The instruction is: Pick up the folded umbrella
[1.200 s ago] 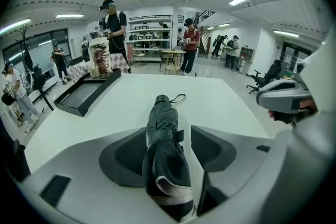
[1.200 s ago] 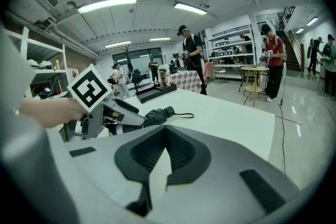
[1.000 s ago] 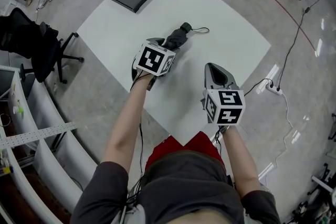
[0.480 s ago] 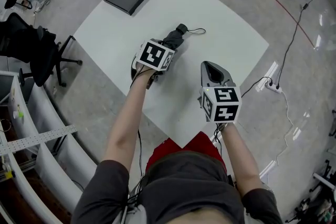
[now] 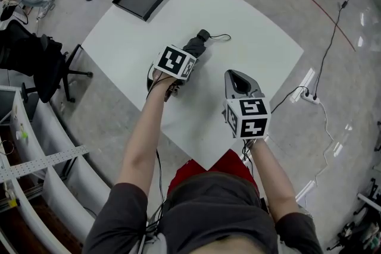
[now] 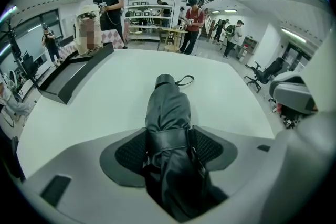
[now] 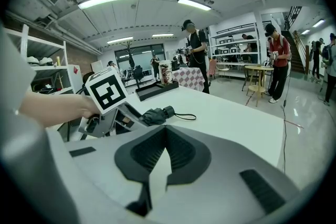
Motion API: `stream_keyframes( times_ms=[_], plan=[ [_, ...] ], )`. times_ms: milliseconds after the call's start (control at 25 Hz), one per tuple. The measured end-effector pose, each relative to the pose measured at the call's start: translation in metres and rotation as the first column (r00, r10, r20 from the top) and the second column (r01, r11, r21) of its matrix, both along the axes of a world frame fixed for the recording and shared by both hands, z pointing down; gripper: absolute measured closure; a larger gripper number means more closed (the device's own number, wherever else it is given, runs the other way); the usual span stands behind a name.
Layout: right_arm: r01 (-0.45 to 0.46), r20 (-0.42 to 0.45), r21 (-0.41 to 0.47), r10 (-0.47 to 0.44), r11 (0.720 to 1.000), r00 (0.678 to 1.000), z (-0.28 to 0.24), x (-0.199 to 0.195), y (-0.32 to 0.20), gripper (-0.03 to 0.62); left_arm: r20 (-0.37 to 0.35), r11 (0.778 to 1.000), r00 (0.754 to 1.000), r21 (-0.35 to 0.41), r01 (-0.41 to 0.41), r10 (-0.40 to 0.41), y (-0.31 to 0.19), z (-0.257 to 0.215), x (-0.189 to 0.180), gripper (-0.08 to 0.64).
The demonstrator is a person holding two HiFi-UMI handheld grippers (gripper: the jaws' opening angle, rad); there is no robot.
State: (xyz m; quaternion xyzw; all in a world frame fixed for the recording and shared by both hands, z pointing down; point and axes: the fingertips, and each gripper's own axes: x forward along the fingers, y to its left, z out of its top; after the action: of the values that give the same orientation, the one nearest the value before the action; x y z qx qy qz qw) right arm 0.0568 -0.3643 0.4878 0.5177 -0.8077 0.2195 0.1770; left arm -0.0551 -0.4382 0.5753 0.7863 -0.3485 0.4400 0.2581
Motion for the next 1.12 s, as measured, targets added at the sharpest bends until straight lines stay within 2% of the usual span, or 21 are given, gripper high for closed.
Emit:
stream_keyframes(
  times_ms=[320, 720, 1120],
  plan=[
    [0.001, 0.005, -0.010, -0.001, 1.000, 1.000, 0.004, -0.006, -0.002, 0.574, 0.031, 1.000, 0.999, -0.021, -0.013, 0.014, -0.003, 0.008, 0.002, 0.284],
    [-0.016, -0.004, -0.013, 0.016, 1.000, 1.000, 0.005, -0.002, 0.003, 0.574, 0.056, 1.000, 0.998, -0.012, -0.014, 0.015, -0.003, 0.013, 0.000, 0.285],
    [-0.011, -0.009, -0.023, 0.011, 1.000, 1.000, 0.006, -0.006, 0.010, 0.574, 0.069, 0.998, 0.997, 0.059, -0.039, 0.035, -0.004, 0.011, 0.000, 0.327]
  ],
)
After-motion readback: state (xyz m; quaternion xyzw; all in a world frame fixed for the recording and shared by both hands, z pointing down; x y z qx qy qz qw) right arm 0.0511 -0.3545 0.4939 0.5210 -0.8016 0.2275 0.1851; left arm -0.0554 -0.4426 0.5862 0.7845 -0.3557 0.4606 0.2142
